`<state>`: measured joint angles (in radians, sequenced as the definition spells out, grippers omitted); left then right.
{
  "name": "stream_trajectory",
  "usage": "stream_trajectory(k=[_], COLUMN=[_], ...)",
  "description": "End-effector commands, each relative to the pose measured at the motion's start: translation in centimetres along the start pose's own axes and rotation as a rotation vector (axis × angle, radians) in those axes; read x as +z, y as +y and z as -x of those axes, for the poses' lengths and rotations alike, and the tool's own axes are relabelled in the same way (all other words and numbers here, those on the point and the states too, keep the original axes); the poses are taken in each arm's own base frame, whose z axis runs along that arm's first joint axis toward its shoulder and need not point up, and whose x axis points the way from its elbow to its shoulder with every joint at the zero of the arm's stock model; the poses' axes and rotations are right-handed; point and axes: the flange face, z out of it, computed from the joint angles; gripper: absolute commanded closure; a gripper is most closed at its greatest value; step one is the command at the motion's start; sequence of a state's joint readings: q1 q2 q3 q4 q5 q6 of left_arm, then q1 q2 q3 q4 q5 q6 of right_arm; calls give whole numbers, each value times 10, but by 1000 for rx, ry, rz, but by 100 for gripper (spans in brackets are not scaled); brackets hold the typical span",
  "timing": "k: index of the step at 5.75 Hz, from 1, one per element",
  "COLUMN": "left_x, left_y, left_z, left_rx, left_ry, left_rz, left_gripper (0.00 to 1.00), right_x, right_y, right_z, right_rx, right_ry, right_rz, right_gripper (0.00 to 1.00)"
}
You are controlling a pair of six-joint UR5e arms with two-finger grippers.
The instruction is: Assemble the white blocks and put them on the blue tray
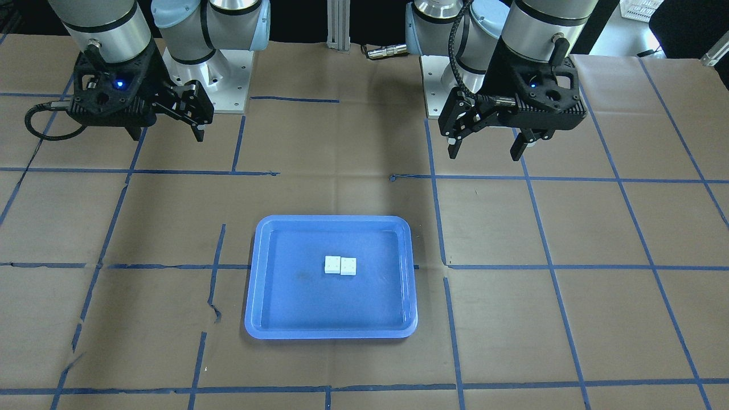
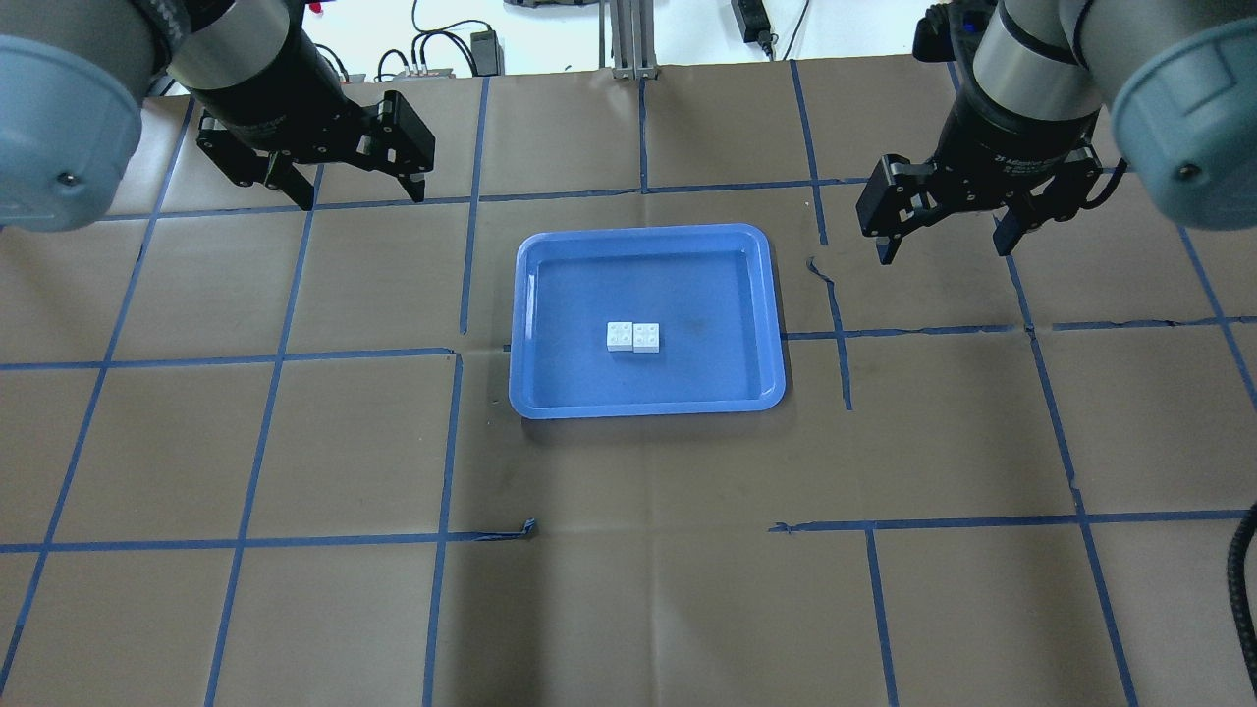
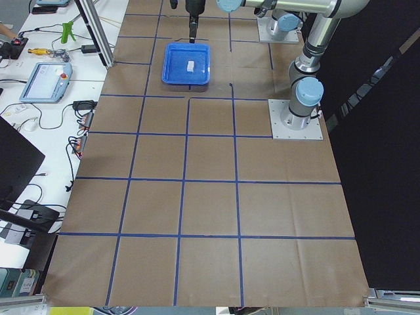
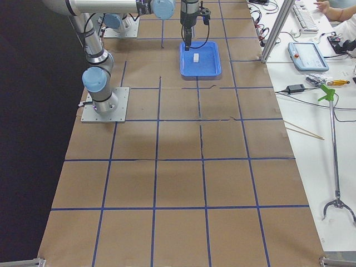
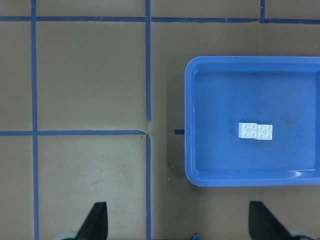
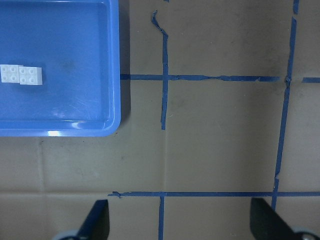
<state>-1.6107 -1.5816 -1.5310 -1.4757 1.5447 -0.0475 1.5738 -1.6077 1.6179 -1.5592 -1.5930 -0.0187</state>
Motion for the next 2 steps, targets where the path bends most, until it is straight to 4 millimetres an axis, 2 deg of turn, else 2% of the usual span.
stream_trajectory(k=[1, 2], left_x=[0, 0], left_y=[0, 0], left_z=[0, 0], left_rx=[0, 0], left_ry=[0, 0], left_rz=[0, 0], left_gripper=[1, 1], right_x=[1, 1], right_y=[0, 0], right_z=[0, 0], right_rx=[0, 0], right_ry=[1, 1], right_rz=[3, 1], right_gripper=[0, 0])
